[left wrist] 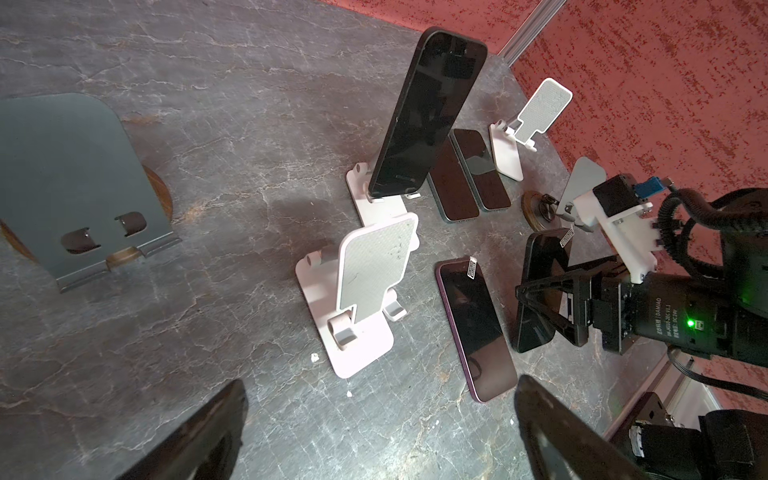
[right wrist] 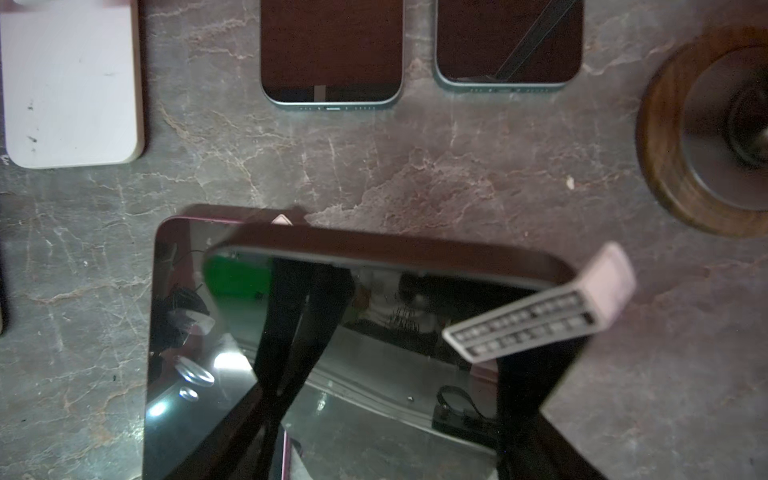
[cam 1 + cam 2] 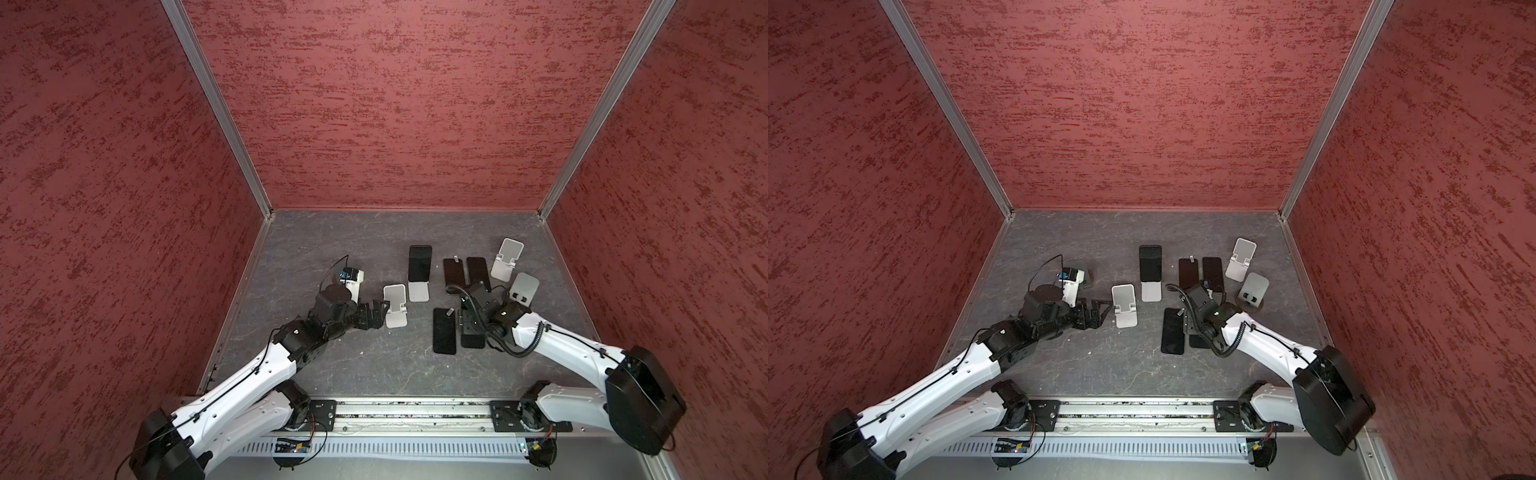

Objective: Remove the phone from the phone stand
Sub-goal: 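Lower the black phone flat beside the magenta-edged phone with the right gripper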

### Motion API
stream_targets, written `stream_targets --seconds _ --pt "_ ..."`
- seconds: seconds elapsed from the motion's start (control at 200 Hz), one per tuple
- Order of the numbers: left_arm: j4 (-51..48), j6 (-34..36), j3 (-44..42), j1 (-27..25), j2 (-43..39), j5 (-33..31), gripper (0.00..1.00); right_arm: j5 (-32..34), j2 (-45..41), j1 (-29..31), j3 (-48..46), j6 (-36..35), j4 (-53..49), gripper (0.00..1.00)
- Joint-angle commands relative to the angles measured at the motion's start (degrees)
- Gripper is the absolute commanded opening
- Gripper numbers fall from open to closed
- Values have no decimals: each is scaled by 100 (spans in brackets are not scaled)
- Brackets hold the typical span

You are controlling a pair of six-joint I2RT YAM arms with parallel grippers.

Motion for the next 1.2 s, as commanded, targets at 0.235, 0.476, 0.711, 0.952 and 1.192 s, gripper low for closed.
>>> stream_targets --seconds 0.235,0.476,0.711,0.952,1.192 --pt "124 40 41 -43 -5 -61 100 -311 556 -139 -261 310 380 66" --pt "133 22 -8 -52 -16 -84 100 -426 688 -169 -335 310 589 67" --pt "137 8 -25 -52 -25 -107 100 -622 877 -179 -341 299 868 69" --pt "137 22 -29 -52 -14 -130 100 -786 1050 -187 -281 286 1121 69" --pt "129 27 -30 -52 10 -145 99 -783 1401 -187 -216 273 1112 71"
